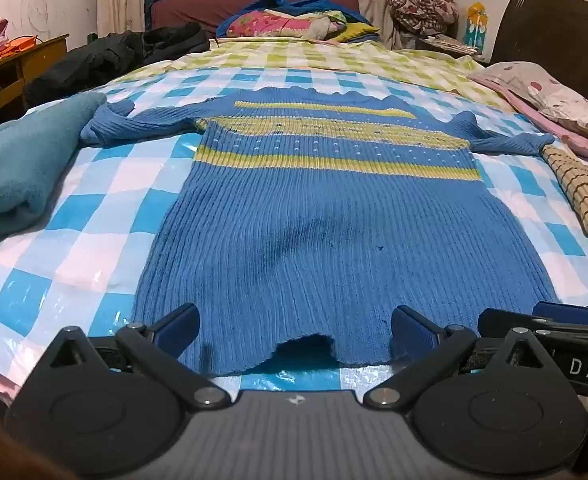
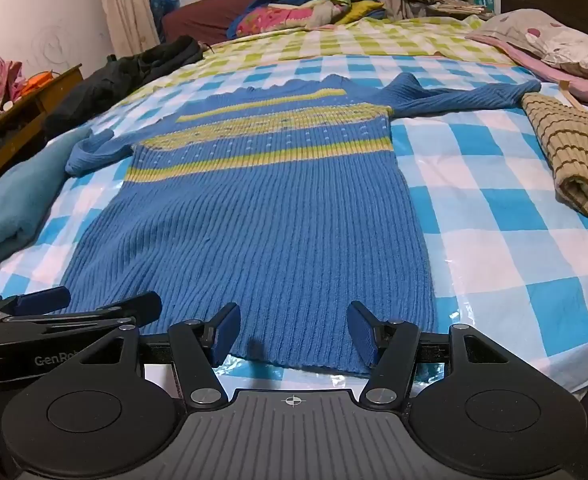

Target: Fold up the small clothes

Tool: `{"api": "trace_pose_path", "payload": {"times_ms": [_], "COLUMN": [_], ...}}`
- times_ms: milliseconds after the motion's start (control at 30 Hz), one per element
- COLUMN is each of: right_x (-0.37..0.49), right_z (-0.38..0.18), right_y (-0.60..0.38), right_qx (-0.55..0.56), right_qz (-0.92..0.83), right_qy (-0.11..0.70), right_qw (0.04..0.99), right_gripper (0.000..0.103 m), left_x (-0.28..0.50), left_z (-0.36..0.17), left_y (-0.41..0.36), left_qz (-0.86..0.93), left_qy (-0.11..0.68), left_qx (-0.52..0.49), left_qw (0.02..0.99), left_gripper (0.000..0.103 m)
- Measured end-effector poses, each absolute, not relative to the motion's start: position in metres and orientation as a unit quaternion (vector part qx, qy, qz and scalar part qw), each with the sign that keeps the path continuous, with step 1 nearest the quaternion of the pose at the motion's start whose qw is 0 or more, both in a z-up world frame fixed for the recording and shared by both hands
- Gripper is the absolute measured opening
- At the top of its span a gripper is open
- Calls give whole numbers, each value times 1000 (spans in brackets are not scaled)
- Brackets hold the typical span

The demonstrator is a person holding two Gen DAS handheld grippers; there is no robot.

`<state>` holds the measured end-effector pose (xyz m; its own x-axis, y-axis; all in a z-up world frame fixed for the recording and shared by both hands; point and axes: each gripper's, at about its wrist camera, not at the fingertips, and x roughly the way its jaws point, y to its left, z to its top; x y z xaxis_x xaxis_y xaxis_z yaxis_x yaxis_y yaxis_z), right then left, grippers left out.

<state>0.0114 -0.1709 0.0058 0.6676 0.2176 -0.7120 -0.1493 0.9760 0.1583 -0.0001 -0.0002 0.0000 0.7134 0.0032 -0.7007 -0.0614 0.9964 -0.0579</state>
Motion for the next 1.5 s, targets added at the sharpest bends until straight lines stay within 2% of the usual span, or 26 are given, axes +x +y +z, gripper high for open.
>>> {"api": "trace_pose_path", "payload": {"times_ms": [867, 1500], "right_x": [21, 24], "right_z": [-6, -8], "right_y": [-168, -168], "right_qx": [32, 27], "right_qz": [97, 94], "right_qy": [406, 404], "right_qw": [908, 909], "right_gripper": [59, 60], "left_x": [18, 9], "left_z": [-20, -30], "left_y": [0, 5], "left_qz": [11, 5], "left_qy": [412, 382], "left_qx": [-40, -57], "left_qw": [910, 923], "left_gripper": [103, 103]}}
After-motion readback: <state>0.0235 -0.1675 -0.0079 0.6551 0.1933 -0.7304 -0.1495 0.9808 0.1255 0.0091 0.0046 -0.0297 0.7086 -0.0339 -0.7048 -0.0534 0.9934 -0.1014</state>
